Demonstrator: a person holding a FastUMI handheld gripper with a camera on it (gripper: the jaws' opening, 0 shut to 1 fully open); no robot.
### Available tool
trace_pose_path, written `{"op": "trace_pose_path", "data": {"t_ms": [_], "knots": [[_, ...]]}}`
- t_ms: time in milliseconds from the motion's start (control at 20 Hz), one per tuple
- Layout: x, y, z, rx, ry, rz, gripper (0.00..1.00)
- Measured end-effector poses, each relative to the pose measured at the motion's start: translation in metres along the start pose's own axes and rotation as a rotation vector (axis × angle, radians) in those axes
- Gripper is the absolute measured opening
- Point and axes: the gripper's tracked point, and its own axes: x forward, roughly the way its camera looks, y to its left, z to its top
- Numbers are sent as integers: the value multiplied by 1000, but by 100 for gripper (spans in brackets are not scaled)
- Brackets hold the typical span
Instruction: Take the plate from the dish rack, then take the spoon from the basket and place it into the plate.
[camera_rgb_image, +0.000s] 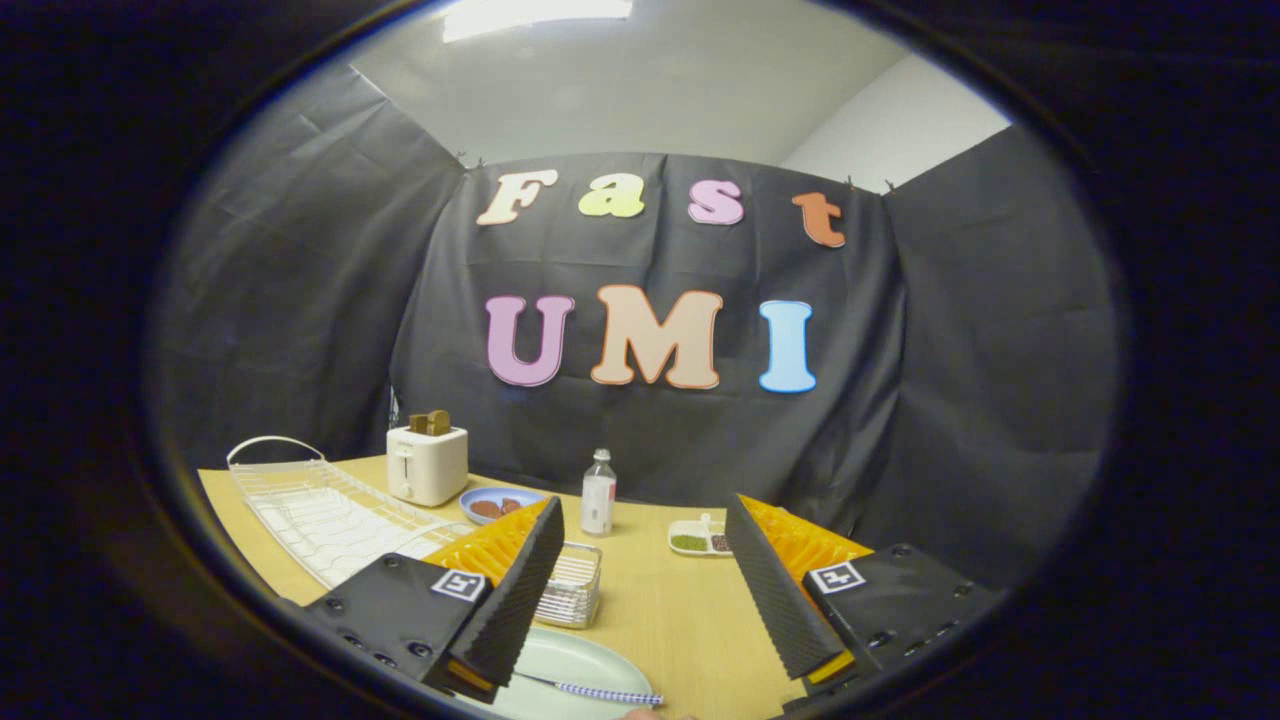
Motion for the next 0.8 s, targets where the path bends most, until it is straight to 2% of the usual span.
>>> {"op": "trace_pose_path", "data": {"t_ms": [250,800], "knots": [[-1,-8,7,68,-5,-9,100],[-8,-50,-7,103,42,-140,100]]}}
